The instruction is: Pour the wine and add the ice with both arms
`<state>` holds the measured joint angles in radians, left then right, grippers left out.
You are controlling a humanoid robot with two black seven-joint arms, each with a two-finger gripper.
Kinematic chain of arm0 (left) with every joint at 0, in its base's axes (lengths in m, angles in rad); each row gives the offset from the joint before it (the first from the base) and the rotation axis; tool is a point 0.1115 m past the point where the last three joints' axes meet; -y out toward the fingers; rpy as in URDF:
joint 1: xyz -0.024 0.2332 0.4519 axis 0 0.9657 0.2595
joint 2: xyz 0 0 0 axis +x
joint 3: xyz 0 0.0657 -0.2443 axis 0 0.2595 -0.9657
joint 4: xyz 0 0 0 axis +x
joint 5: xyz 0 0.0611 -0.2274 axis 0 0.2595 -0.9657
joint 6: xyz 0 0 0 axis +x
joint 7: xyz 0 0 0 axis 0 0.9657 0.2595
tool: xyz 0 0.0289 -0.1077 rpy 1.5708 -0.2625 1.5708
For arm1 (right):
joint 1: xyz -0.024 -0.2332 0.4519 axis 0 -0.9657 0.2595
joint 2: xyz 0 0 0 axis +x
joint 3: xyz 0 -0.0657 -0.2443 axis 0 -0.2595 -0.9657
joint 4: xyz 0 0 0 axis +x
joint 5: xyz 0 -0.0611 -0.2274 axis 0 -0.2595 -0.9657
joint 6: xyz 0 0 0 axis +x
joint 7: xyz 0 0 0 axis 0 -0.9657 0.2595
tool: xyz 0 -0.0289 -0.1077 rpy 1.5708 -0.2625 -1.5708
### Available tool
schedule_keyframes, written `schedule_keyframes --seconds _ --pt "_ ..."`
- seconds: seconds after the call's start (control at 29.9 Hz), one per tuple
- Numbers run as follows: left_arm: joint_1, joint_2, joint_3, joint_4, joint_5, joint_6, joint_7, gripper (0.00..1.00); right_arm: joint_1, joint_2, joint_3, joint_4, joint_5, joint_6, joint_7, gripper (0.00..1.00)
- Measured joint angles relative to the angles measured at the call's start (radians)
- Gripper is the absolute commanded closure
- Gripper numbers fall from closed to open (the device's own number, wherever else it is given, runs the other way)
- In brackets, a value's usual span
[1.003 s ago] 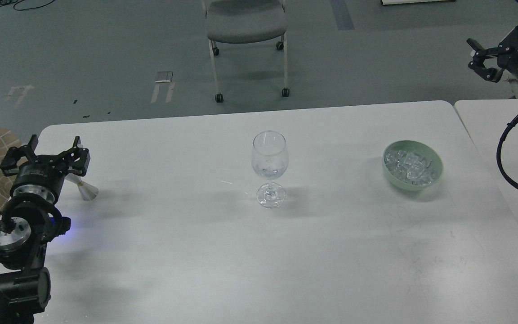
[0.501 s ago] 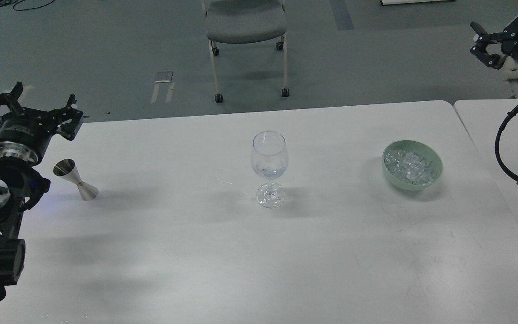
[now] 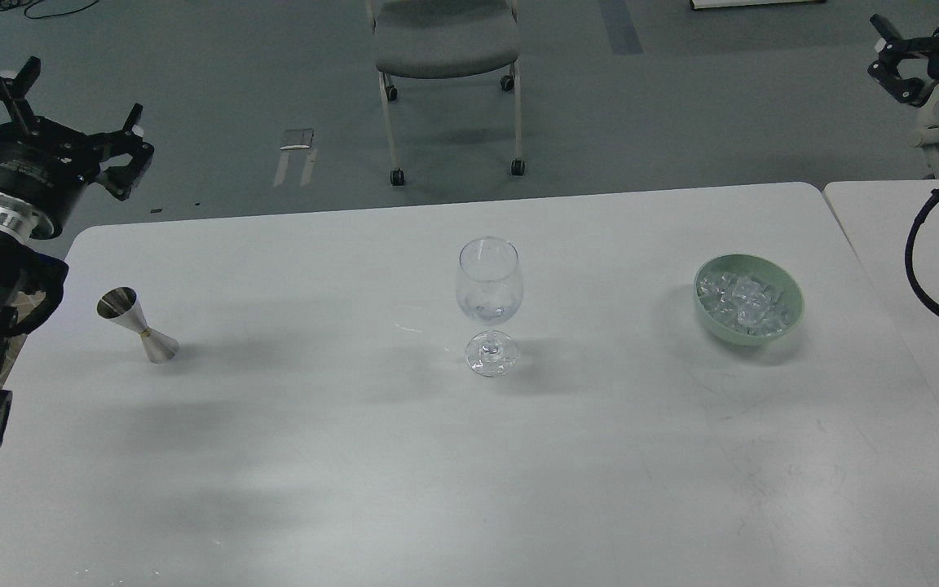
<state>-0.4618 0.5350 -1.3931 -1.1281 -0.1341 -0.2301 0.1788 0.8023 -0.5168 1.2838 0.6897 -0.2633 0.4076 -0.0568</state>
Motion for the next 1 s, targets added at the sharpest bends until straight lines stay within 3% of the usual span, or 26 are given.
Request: schedule_keyframes --seconds 0.13,0.33,0.53,0.8,1.0 --pt "0.000 -0.004 -0.001 -0.001 0.051 -0.031 0.003 0.03 -0.002 -0.011 -0.006 0.027 -0.006 0.006 -0.001 0.00" --pt "-0.003 0.011 -0.009 -0.028 0.179 -0.034 -0.079 0.02 -0.014 -0.084 -0.036 0.089 -0.110 0.008 -0.001 0.00" --pt "0.005 0.024 0.002 -0.095 0.190 -0.034 -0.071 0.02 -0.004 -0.138 -0.038 0.107 -0.339 0.009 0.001 0.00" --pt "0.030 0.017 0.003 -0.151 0.194 -0.034 -0.074 0.02 -0.013 -0.144 -0.040 0.240 -0.798 0.008 0.011 0.00" --pt "0.063 0.015 -0.004 -0.167 0.194 -0.011 -0.072 0.02 -0.007 -0.146 -0.112 0.312 -1.010 0.008 0.017 0.00"
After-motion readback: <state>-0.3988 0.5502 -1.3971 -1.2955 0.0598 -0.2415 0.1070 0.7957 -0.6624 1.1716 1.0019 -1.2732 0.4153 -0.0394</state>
